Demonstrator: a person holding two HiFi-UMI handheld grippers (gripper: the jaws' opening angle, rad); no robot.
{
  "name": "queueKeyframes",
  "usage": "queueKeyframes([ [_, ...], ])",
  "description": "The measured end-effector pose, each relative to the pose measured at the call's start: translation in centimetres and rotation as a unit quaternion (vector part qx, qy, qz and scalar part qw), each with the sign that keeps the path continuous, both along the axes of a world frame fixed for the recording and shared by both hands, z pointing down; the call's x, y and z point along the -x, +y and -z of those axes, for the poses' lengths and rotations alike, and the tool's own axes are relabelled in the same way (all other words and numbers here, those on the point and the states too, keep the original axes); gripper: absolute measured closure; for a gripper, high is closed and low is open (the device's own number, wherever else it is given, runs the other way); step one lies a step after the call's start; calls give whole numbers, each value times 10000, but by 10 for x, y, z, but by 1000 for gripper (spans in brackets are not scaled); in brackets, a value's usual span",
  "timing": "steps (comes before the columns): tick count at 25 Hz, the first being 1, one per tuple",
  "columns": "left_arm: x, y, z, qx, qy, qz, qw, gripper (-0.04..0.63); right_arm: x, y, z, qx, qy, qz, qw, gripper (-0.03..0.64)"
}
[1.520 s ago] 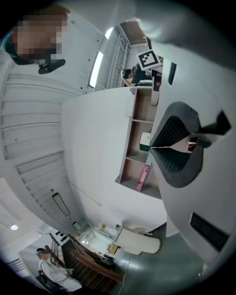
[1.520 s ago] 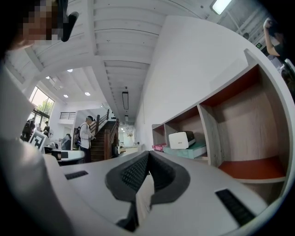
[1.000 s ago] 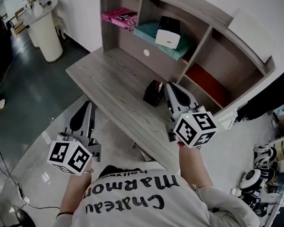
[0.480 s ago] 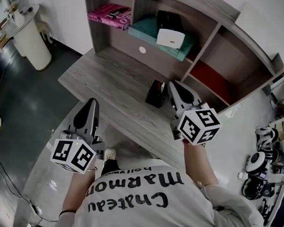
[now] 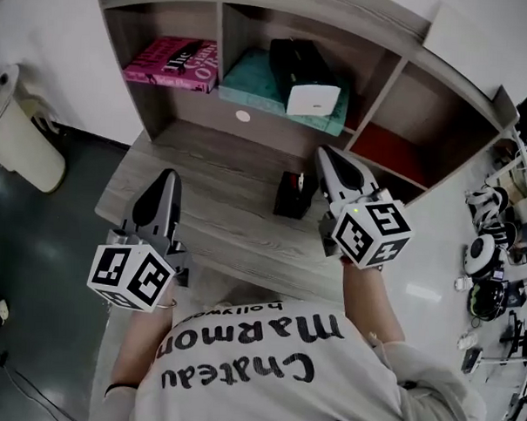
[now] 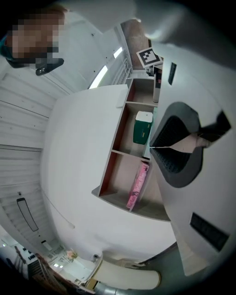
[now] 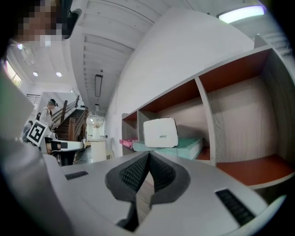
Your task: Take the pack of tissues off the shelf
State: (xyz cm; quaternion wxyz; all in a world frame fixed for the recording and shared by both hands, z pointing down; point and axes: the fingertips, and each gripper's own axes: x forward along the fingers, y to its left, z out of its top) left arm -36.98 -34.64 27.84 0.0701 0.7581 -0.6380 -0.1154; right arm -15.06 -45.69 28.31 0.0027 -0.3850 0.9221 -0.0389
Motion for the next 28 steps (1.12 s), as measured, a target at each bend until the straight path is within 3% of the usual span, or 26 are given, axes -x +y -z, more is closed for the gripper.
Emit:
queueKeyframes([
  [6, 13, -25, 11, -122, -104, -518, 9985, 574, 2, -6, 11, -117, -191, -554, 9982, 607],
  [13, 23, -38, 13, -163, -20, -923, 9956, 574, 15, 1, 20, -223, -305, -770, 9963, 607],
  [28, 37, -51, -7, -43, 160, -1221, 9924, 574, 41, -16, 54, -687, 51, -916, 9934, 598],
])
